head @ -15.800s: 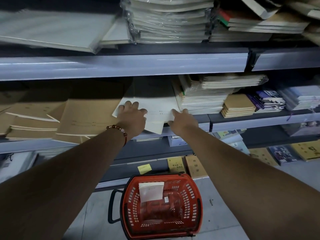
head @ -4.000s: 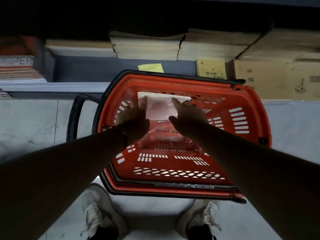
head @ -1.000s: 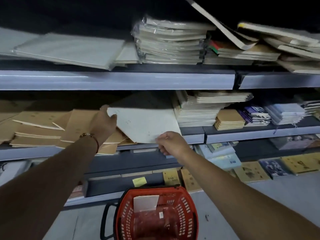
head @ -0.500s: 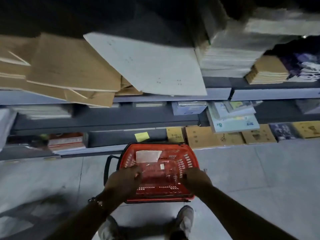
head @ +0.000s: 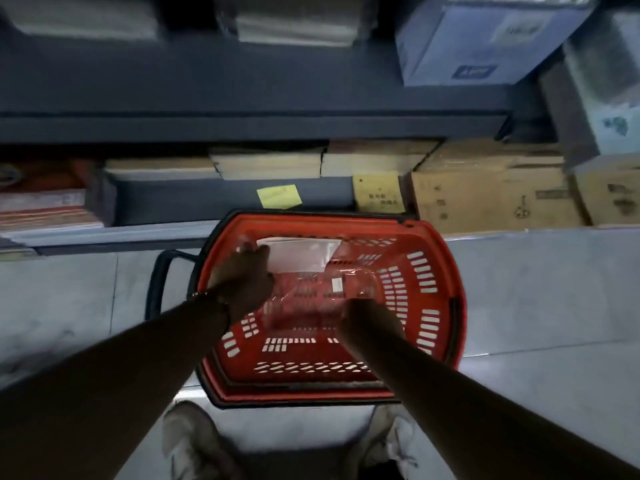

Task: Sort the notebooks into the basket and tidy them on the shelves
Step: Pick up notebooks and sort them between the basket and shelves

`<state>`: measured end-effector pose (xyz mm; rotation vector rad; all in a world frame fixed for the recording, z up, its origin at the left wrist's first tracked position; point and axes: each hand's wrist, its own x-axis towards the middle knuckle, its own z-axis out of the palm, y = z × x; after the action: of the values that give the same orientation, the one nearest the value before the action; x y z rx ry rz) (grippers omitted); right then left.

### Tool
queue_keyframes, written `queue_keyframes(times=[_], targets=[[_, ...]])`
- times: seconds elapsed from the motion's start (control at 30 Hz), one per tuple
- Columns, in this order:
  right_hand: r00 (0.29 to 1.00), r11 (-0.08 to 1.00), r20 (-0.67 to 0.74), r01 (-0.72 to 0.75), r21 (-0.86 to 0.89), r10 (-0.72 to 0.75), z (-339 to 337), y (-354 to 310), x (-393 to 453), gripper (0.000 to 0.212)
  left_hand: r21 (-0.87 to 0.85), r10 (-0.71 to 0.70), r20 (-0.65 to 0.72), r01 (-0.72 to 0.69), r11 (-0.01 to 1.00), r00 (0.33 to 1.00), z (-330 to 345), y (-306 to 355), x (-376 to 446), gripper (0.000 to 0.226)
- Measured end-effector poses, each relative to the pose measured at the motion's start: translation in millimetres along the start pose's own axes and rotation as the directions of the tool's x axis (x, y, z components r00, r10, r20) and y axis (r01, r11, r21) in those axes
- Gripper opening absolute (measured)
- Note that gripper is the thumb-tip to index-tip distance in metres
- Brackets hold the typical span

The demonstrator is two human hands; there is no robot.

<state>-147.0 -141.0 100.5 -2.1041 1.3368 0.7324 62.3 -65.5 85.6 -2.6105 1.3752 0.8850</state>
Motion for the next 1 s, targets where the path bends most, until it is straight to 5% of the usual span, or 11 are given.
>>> queue_keyframes(times=[0.17,0.33,0.4,0.5,0.67,0.83,0.93,1.0], targets=[[1.000,0.997,0.025,0.009,-0.078,-0.007,33.0,14.9,46.1,0.006,0.190,-0.002,-0.033,0.009,0.982,0.999,40.3,10.5,38.9,0.073],[0.998,0.995,0.054,-0.017,-0.095,0.022,51.6,31.0,64.4,0.007,0.324,0.028,-0.181,0.032,0.945,0.983,50.4,18.3,43.2,0.039],[0.998,0.996,0.058,-0.020,-0.085,0.025,46.0,33.7,68.7,0.009,0.354,0.047,-0.130,0.002,0.935,0.990,56.6,14.8,46.9,0.031],[0.997,0.994,0.074,-0.044,0.101,0.036,28.9,35.3,75.3,0.010,0.235,0.112,0.024,-0.115,0.965,0.993,71.1,7.0,38.7,0.027],[0.998,0.912,0.057,-0.047,0.409,0.025,14.4,34.3,77.3,0.041,0.211,0.173,-0.072,-0.155,0.965,0.982,77.6,-6.7,24.9,0.026],[1.000,0.871,-0.029,0.012,0.491,0.002,-12.6,24.0,66.5,0.074,0.108,0.222,-0.094,-0.211,0.971,0.971,42.9,-17.7,-13.6,0.024],[0.995,0.853,0.050,0.044,0.520,-0.083,-37.7,16.9,41.8,0.060,-0.037,0.201,-0.016,-0.202,0.979,0.979,11.5,-18.9,-44.5,0.023],[0.986,0.867,0.125,0.032,0.498,-0.108,-52.2,10.4,23.5,0.039,-0.352,0.079,0.039,-0.060,0.934,0.996,-15.2,-17.1,-71.0,0.016]])
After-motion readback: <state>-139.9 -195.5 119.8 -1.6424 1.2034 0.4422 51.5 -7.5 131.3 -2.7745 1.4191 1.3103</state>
